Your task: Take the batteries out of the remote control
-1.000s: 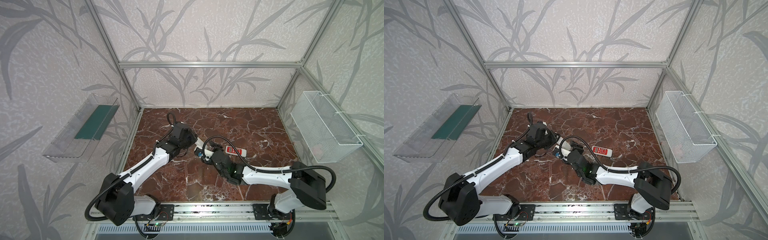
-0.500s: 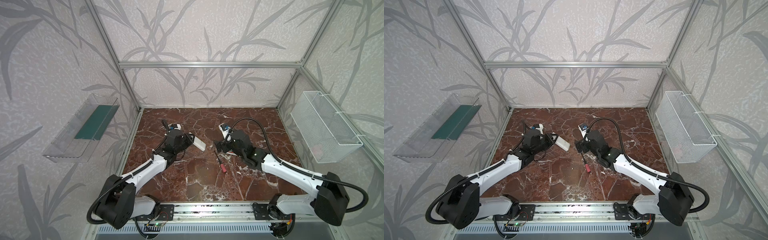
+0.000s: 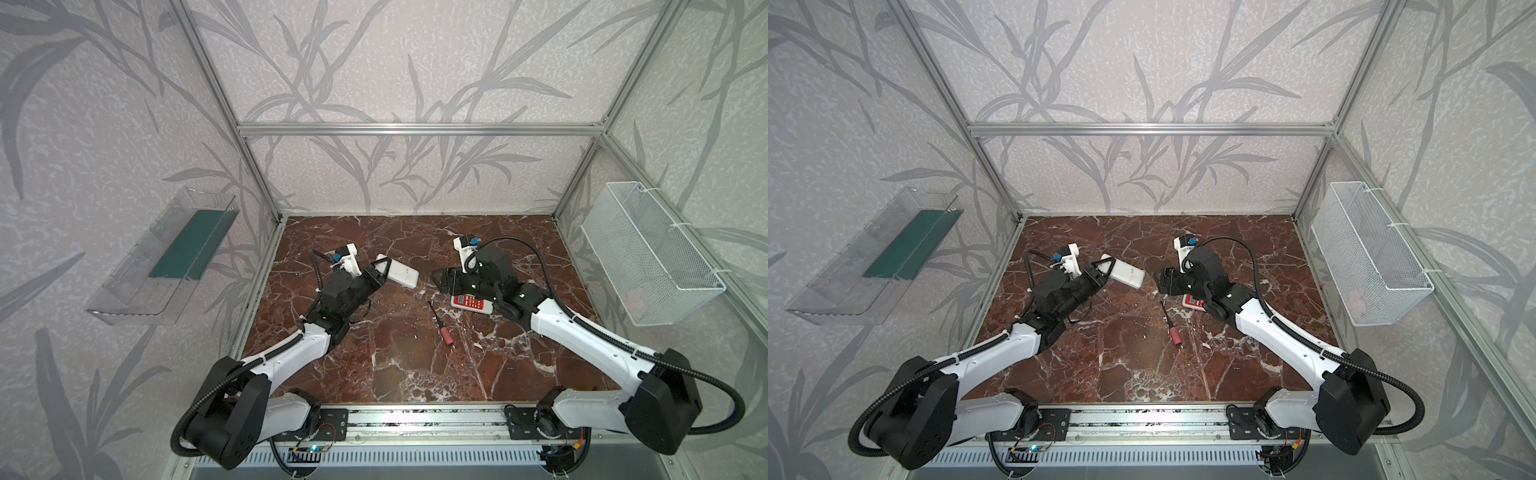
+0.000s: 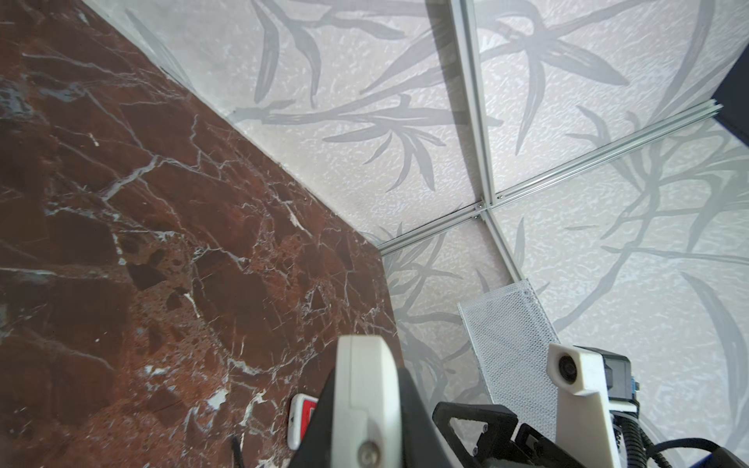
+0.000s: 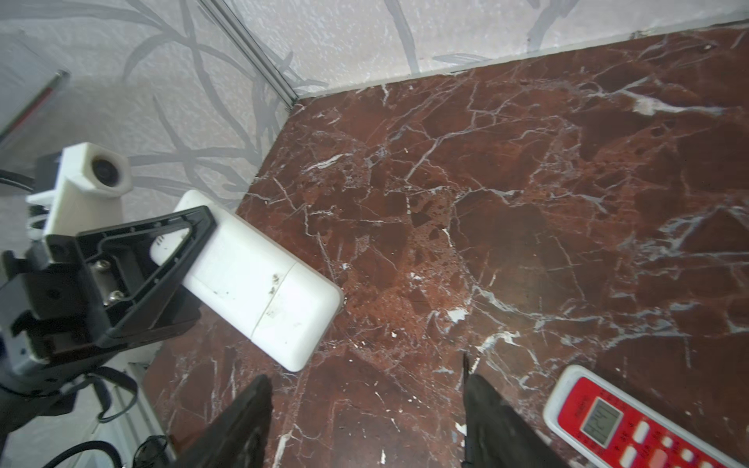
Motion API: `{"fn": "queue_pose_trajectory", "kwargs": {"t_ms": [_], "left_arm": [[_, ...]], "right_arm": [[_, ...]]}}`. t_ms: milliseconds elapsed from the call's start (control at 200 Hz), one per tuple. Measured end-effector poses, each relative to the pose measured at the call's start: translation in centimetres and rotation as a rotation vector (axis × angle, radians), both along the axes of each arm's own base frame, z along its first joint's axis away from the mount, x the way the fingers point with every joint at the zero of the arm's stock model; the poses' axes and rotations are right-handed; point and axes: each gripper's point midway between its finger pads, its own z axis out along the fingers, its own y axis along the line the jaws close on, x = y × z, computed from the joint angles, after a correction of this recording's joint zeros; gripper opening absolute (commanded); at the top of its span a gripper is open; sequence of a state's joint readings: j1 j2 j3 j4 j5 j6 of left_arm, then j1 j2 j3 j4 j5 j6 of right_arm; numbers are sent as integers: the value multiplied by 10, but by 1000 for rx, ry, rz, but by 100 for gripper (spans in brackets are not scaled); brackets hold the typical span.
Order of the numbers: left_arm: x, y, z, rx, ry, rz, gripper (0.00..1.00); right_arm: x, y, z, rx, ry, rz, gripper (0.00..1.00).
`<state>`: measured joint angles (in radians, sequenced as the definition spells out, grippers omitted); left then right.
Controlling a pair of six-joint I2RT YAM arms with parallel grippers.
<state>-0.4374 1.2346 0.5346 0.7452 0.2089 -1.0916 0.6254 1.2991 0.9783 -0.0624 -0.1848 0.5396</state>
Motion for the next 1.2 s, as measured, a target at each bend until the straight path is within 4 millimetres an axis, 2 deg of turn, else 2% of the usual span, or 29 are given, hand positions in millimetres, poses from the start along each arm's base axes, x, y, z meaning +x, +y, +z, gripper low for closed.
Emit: {"fn": "queue_pose_trajectory", "kwargs": {"t_ms": [95, 365, 685, 970, 1200], "left_arm": [[-1, 1, 11, -51, -29, 1, 0], [-3, -1, 38, -189, -76, -18, 0], [-7, -6, 44, -249, -83, -51, 0], [-7, -9, 45, -297, -80, -66, 0], [-6, -7, 46, -319, -80, -62, 0]], "right_arm": [[0, 10, 9, 62, 10, 27, 66], [-3, 27, 9, 151, 82, 75, 63], [-1, 41, 34, 243, 53, 122, 59], [1, 54, 35, 259, 64, 151, 51], [5, 58, 35, 275, 73, 152, 35]]}}
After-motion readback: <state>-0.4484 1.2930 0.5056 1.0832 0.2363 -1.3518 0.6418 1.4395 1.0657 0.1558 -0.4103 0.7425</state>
